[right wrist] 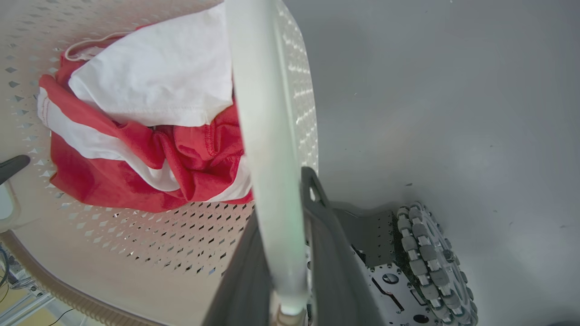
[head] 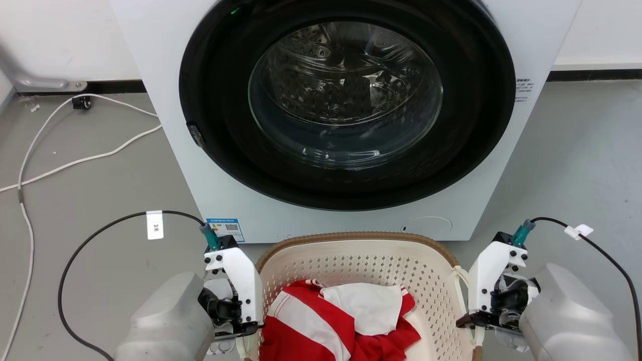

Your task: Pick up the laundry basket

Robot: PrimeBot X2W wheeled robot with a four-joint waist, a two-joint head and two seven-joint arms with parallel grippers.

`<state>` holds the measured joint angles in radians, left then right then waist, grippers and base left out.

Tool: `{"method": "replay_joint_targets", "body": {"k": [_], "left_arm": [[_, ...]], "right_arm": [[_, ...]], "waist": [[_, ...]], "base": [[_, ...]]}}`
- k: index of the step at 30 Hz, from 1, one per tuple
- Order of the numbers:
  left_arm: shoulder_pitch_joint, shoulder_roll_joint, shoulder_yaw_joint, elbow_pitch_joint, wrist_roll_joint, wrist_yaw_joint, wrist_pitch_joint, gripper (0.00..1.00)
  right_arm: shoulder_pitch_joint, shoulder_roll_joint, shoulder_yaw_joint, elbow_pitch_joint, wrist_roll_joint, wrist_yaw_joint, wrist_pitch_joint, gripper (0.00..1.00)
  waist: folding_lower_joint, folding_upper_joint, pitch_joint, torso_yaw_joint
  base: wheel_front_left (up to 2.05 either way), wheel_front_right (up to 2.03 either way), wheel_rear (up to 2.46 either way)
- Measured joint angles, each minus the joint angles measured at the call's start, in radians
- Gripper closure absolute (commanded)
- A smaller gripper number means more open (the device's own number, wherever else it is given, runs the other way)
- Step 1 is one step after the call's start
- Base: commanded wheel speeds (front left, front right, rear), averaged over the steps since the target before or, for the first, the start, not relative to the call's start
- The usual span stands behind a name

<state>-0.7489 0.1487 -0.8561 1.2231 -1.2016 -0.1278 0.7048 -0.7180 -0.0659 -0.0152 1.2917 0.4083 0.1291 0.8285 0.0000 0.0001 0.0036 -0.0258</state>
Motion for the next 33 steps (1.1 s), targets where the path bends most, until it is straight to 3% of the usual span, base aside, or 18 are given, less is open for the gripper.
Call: {"method": "replay_joint_targets", "body": {"k": [33], "left_arm": [[0.004, 0.002, -0.015, -0.001, -0.026, 0.000, -0.010, 1.00]], "right_arm": [[0.000, 0.009, -0.064, 0.000, -0.063, 0.000, 0.004, 1.00]], "waist": [[0.0000, 0.0000, -0.001, 0.001]], "base": [[0.00, 0.00, 0.00]]}}
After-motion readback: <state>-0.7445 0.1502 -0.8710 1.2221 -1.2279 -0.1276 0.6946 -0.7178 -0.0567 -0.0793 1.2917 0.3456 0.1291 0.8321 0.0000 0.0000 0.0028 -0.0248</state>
